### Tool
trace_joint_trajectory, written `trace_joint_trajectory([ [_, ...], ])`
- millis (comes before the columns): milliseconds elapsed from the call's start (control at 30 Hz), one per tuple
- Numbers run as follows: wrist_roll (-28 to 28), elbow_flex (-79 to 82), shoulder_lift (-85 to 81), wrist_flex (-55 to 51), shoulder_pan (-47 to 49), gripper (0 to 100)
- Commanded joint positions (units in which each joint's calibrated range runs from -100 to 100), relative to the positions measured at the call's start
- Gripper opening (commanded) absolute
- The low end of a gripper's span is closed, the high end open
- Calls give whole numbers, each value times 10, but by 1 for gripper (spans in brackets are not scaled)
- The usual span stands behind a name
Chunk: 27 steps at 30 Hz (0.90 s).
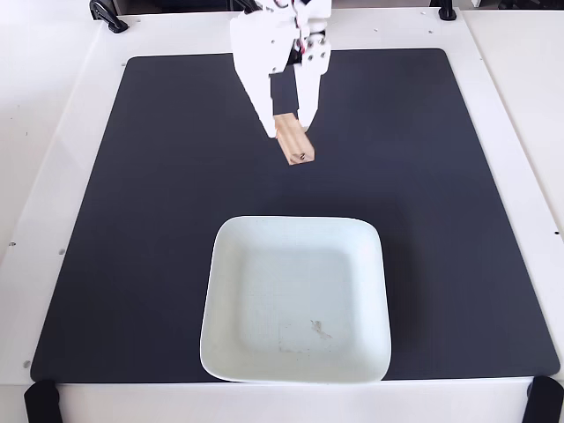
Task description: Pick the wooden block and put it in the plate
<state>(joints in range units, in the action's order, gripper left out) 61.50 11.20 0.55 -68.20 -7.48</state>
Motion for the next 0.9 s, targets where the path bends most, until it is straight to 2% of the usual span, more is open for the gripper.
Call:
trace_joint_trajectory([
  [0, -23, -13, -78, -6, 3, 1],
  [133, -53, -16, -101, 22, 21, 1],
  [367, -110, -15, -67, 183, 64, 1],
  [600, -116, -17, 36, 350, 59, 1],
  [867, -117, -17, 103, 412, 45, 1],
])
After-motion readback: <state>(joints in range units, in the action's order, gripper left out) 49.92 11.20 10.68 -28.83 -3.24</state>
